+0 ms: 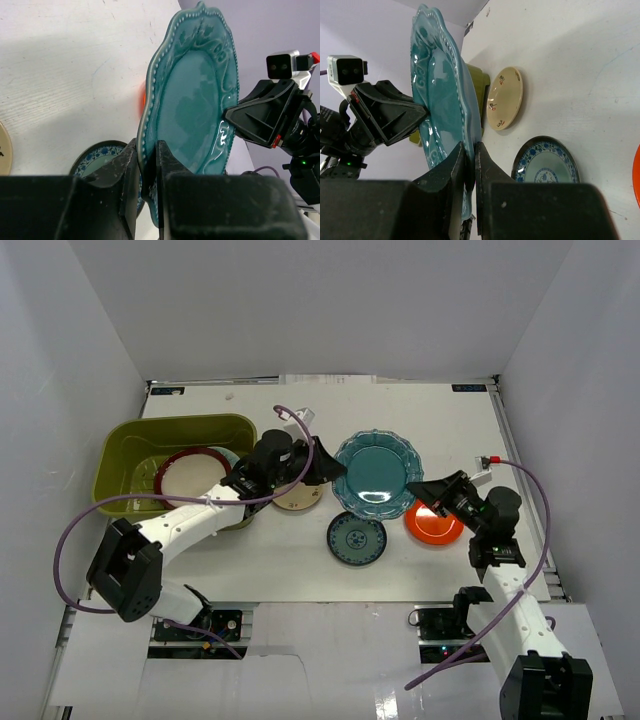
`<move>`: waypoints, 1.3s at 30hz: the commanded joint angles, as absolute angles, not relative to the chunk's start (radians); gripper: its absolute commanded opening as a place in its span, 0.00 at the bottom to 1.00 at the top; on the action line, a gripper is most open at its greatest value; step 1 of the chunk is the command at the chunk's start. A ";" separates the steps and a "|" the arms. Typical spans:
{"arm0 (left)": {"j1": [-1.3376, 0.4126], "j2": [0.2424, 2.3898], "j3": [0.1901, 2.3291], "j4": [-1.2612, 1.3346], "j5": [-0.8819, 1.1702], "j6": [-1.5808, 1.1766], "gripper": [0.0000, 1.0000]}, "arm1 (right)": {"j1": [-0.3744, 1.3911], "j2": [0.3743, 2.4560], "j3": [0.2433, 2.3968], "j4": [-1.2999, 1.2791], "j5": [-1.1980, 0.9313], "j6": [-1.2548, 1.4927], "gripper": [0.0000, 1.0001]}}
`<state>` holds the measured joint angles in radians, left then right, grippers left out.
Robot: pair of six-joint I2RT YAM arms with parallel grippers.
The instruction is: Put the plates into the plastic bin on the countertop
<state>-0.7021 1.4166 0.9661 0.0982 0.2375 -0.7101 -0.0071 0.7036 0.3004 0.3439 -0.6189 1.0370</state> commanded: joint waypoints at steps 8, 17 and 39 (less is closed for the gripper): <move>-0.704 1.362 0.928 0.198 0.319 -0.709 0.00 | 0.067 0.724 0.301 0.506 -0.675 1.081 0.14; -0.559 1.161 0.953 0.112 0.271 -0.781 0.00 | 0.069 0.712 0.265 0.472 -0.710 1.035 0.71; -0.012 0.798 0.968 -0.436 -0.488 -0.649 0.00 | 0.098 0.698 0.193 0.334 -0.698 0.813 0.74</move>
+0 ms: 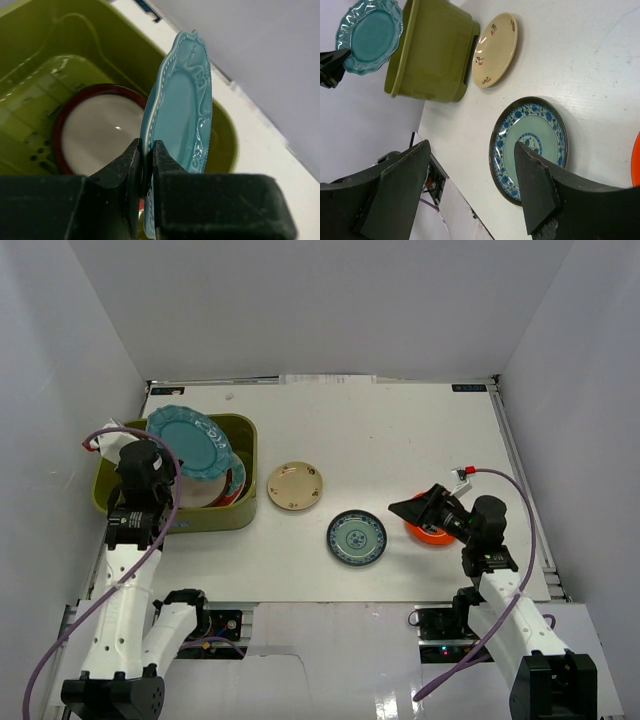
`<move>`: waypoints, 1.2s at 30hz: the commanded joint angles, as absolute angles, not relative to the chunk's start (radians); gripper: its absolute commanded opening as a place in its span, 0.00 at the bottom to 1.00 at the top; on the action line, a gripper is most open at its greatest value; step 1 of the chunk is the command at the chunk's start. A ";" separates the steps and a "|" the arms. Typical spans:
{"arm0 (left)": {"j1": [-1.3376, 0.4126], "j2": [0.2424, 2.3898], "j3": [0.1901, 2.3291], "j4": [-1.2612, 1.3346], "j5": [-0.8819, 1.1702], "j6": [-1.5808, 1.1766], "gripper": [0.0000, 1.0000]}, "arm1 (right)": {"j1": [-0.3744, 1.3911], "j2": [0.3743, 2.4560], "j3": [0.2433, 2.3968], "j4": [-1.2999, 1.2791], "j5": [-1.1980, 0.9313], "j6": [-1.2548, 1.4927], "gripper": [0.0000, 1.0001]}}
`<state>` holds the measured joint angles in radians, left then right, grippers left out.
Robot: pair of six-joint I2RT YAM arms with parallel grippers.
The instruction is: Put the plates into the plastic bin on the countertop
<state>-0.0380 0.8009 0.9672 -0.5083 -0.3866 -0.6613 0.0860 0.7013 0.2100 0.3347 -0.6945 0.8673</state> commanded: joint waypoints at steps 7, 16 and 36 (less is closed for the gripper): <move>0.104 0.899 0.910 -0.390 -0.344 -0.632 0.00 | 0.123 0.681 0.187 0.290 -0.678 0.759 0.73; 0.187 1.020 0.854 -0.354 -0.271 -0.630 0.00 | 0.158 0.696 0.173 0.241 -0.597 0.667 0.73; 0.195 0.979 0.781 -0.359 -0.106 -0.577 0.98 | 0.495 1.084 0.399 0.311 -0.252 0.569 0.60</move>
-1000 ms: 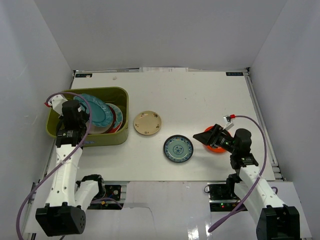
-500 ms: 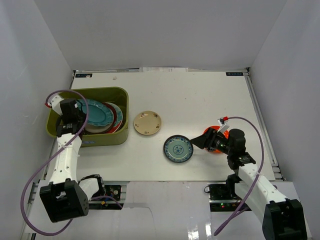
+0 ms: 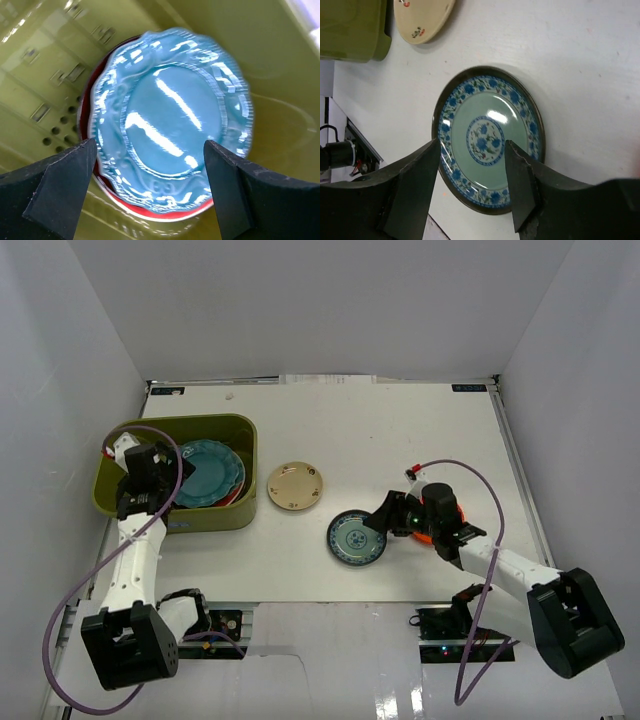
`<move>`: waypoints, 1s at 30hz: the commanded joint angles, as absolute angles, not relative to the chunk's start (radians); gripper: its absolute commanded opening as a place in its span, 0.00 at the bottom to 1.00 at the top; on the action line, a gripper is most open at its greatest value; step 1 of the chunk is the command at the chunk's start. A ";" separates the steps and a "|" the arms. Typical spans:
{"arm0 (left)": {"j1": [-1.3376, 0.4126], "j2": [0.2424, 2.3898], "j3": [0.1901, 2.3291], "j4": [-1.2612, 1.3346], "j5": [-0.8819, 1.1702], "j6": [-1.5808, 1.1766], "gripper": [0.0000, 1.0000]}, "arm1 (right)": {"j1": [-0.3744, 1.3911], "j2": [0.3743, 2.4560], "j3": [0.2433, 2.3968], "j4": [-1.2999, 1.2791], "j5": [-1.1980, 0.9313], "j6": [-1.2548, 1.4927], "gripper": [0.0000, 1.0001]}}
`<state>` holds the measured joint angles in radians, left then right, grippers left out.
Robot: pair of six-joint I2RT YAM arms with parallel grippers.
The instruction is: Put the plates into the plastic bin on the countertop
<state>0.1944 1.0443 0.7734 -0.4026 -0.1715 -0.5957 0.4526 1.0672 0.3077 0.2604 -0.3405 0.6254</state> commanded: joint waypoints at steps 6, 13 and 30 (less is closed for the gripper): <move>0.193 0.982 0.825 -0.414 0.014 -0.575 0.98 | 0.587 1.224 0.537 0.294 -0.154 0.546 0.56; 0.193 0.836 0.847 -0.428 0.130 -0.571 0.98 | 0.670 1.500 0.759 0.276 -0.069 0.525 0.66; 0.106 0.628 0.775 -0.474 0.560 -0.600 0.82 | 0.710 1.972 1.141 0.221 0.040 0.663 0.32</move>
<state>0.1215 0.6502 0.8135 -0.4656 0.4095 -0.5869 0.7097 1.9373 1.0859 0.2260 -0.0143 0.6109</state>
